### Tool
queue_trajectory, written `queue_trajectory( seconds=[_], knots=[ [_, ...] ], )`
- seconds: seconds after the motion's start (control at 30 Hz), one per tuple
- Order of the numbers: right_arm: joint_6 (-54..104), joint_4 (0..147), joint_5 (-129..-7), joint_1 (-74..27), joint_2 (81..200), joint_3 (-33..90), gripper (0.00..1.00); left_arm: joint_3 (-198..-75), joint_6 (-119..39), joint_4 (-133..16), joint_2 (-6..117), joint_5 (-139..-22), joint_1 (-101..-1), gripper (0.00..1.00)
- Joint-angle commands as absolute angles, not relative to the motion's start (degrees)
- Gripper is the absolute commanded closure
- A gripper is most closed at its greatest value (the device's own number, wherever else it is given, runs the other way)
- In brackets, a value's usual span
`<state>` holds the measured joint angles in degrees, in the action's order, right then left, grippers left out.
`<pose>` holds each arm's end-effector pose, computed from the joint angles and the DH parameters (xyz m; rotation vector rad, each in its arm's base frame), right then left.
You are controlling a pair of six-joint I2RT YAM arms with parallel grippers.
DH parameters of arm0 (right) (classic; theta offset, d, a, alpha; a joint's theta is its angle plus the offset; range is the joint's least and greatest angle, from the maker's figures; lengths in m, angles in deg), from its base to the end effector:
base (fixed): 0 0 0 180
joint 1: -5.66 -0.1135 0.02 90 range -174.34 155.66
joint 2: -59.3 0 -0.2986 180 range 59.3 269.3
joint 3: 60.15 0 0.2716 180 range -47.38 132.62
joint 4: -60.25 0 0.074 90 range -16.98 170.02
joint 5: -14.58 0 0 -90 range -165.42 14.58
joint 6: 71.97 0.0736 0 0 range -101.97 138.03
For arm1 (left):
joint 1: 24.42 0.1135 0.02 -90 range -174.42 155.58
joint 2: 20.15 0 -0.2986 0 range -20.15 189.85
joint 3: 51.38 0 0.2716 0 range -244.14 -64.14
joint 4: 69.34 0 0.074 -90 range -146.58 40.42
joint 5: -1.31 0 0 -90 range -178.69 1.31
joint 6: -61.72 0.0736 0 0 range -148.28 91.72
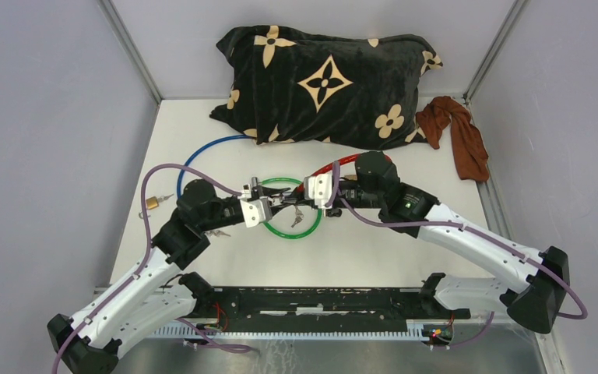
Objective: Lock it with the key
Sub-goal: Lock the lock.
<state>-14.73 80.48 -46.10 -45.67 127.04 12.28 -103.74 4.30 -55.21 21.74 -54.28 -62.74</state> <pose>0.1660 0.2651 0.3750 -1.4933 1.1136 0.6957 0.1305 -0.1562 0.3536 1.2967 1.0260 -0.5656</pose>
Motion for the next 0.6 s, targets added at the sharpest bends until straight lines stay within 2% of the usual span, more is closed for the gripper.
queue_trajectory(
  seconds=[0.0, 0.1, 0.2, 0.4, 0.57],
  knots=[
    [-12.2, 67.0, -50.6, -46.5, 123.3, 10.3, 1.0, -105.7, 5.6, -61.8, 21.0, -52.5, -63.4, 0.98],
    [-13.3, 65.1, -52.8, -47.0, 121.1, 8.7, 1.0, -105.1, 6.4, -61.5, 20.9, -52.2, -63.4, 0.98],
    [-15.2, 66.4, -54.7, -48.0, 120.4, 8.8, 1.0, -104.7, 7.4, -61.4, 20.8, -51.5, -63.4, 0.75],
    [-17.9, 70.1, -58.7, -49.9, 121.3, 9.8, 1.0, -104.3, 8.6, -61.3, 20.9, -51.0, -63.3, 0.46],
    [-19.1, 72.2, -61.1, -50.0, 121.3, 10.2, 1.0, -104.4, 10.0, -60.8, 20.2, -53.8, -63.4, 0.3]
  ],
)
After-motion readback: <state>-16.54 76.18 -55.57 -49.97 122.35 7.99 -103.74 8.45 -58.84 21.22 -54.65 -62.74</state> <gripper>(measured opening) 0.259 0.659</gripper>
